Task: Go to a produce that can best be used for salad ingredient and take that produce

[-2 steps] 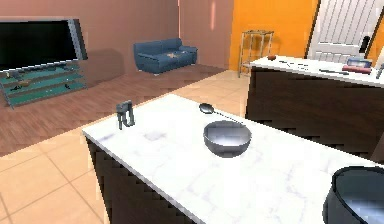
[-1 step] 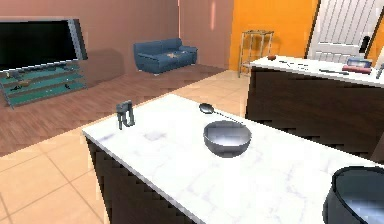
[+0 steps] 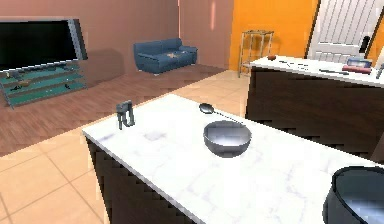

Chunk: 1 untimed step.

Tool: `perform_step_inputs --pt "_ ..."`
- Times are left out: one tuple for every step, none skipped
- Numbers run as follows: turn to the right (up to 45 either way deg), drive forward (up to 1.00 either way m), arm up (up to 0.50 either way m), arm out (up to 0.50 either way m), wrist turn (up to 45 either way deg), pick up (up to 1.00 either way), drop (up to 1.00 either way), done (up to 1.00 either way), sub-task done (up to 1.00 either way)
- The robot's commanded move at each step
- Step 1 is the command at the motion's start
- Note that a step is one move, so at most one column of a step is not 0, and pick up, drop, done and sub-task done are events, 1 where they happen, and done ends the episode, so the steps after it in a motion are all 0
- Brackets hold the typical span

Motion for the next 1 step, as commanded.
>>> perform_step_inputs --pt "0.0 0.0 -0.1 0.0 0.0 0.0 0.0 0.0 0.0"
